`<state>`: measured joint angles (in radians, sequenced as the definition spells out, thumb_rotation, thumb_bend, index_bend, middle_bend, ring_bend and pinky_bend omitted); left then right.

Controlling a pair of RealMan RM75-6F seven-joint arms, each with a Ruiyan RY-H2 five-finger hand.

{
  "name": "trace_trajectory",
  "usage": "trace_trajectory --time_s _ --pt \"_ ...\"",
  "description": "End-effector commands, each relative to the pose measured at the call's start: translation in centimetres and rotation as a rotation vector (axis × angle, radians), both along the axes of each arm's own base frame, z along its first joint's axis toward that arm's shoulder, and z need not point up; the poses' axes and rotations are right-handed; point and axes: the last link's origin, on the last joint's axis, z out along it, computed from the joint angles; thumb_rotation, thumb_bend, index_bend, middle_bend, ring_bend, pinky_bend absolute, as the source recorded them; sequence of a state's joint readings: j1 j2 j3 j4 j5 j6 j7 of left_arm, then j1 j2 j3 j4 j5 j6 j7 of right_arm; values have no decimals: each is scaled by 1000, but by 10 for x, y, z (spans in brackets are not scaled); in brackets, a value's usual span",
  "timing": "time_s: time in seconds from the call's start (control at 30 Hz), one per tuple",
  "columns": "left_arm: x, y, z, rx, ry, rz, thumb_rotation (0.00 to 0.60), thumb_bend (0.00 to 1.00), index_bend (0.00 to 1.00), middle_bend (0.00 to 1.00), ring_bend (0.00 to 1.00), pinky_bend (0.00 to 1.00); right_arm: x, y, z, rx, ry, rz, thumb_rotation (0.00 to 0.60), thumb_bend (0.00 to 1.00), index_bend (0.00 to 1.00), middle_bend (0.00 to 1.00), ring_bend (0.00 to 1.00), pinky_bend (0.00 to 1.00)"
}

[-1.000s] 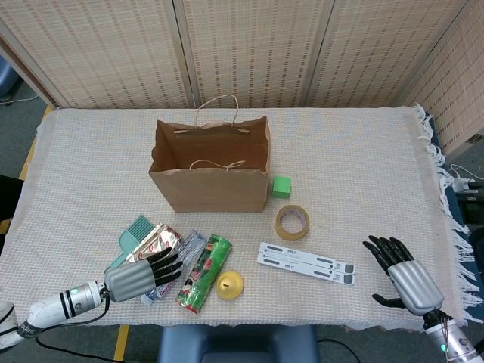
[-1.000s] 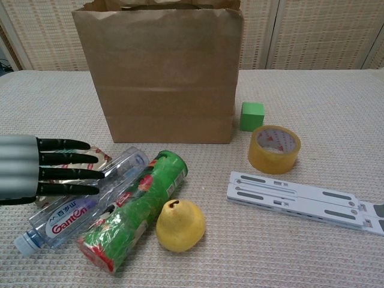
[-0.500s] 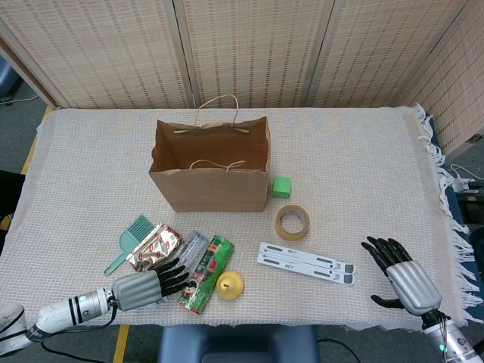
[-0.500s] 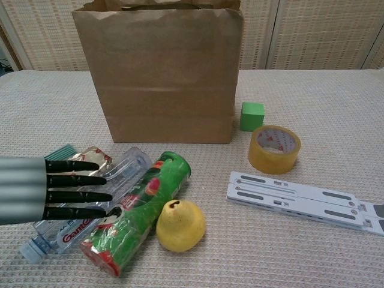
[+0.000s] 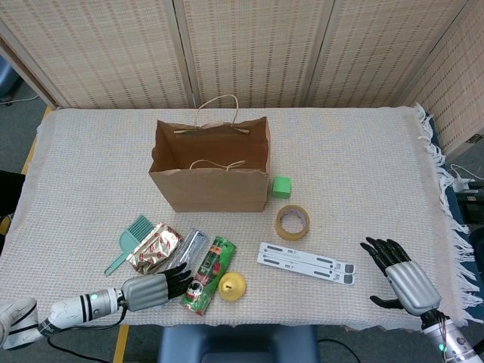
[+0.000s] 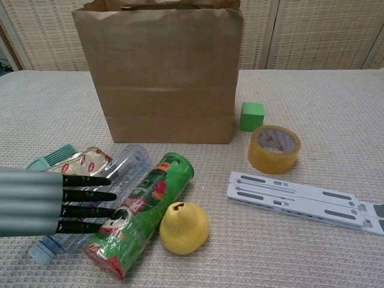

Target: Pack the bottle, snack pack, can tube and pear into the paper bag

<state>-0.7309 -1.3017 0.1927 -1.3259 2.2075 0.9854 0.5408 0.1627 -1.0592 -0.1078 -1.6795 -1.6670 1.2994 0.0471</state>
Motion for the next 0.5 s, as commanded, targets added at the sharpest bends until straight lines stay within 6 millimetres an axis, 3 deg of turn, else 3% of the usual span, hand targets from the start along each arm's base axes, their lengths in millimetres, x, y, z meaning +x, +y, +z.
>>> trace_trajectory --time_s 0.03,0.13,0.3,0.4,0.5 --pt "1 3 -5 -1 13 -5 600 403 12 0 0 87 0 0 0 2 -2 -2 600 26 0 0 0 8" --pt "1 2 -7 -14 17 -13 600 438 145 56 29 181 0 0 0 1 -4 -4 600 25 0 0 0 8" --pt "0 1 -3 -58 8 -27 600 569 483 467 407 573 0 -1 0 2 -4 -5 600 25 0 0 0 8" --pt "-3 1 1 -70 8 -25 600 609 591 605 547 693 0 -1 0 1 -4 -5 600 26 0 0 0 8" --pt "-4 1 9 -68 2 -19 600 616 616 630 584 728 0 -1 1 -1 -4 -6 600 25 0 0 0 8"
